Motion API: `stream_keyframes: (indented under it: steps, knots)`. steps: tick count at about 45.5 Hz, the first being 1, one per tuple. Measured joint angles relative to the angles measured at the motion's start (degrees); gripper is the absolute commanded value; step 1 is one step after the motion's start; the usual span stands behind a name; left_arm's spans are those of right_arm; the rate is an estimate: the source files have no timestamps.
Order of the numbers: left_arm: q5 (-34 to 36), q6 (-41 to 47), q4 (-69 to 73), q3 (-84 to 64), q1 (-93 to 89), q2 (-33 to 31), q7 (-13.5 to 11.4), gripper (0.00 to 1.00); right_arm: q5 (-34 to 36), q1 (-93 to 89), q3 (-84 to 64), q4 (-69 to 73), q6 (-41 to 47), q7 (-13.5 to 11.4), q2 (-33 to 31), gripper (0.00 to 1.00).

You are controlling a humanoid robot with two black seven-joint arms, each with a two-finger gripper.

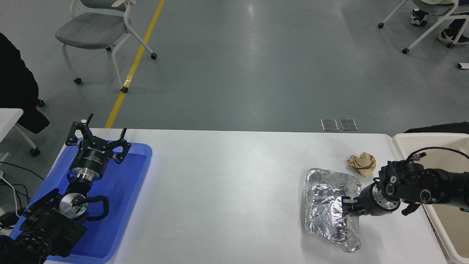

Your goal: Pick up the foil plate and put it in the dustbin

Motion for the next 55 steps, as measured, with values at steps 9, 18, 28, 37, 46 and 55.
stream_keyframes:
  steps: [9, 18, 28, 37, 46, 55]
  knots:
    - [0.0, 0.0, 0.0, 0.0, 0.0, 0.0, 0.0, 1.0, 0.0, 0.0, -0.1, 0.1, -0.1, 0.0, 0.0, 0.0]
    - [0.0, 0.0, 0.0, 0.0, 0.0, 0.0, 0.0, 1.0, 0.3, 2.3, -0.9, 2.0, 0.3, 0.0, -1.9, 0.0]
    - [0.0, 0.0, 0.0, 0.0, 0.0, 0.0, 0.0, 1.0, 1.2, 12.6, -5.8, 8.9, 2.3, 0.0, -7.1, 0.0]
    - [0.0, 0.0, 0.0, 0.0, 0.0, 0.1, 0.0, 1.0, 4.8, 29.8, -16.0, 18.0, 4.8, 0.0, -11.0, 0.0]
    - [0.0, 0.0, 0.0, 0.0, 0.1, 0.1, 0.0, 1.0, 7.6, 49.2, -28.2, 26.9, 7.4, 0.0, -11.8, 0.0]
    - [0.0, 0.0, 0.0, 0.0, 0.1, 0.2, 0.0, 1.0, 10.0, 64.0, -36.3, 32.7, 10.6, 0.0, -10.0, 0.0]
